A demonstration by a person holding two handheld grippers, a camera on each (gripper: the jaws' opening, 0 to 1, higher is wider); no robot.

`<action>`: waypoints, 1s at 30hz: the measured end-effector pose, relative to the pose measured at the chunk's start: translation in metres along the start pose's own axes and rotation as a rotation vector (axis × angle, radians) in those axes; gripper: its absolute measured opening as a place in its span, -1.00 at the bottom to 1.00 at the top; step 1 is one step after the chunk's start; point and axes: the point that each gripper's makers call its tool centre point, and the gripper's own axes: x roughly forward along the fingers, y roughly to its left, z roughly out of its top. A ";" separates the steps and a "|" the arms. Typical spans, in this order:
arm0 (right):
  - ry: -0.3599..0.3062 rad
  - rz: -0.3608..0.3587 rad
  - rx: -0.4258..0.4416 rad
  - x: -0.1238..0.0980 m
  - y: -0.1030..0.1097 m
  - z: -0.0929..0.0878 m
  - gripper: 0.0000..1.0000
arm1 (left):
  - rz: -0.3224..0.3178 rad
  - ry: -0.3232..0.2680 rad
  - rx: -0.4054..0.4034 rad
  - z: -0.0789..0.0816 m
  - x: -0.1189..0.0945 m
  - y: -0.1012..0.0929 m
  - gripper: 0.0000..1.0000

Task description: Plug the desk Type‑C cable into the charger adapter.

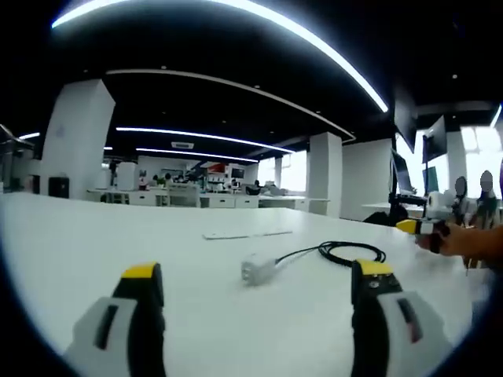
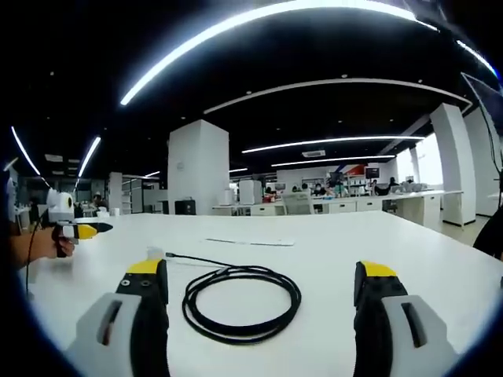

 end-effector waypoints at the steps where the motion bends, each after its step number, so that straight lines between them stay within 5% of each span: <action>1: -0.002 -0.002 -0.002 -0.007 0.003 0.001 1.00 | 0.001 -0.001 -0.002 0.000 -0.004 -0.001 0.99; 17: -0.030 -0.012 -0.026 -0.090 0.048 0.009 1.00 | -0.020 -0.038 0.019 0.015 -0.084 -0.040 0.99; 30: -0.056 -0.050 -0.019 -0.131 0.057 0.006 1.00 | -0.005 -0.070 -0.032 0.012 -0.108 -0.043 0.99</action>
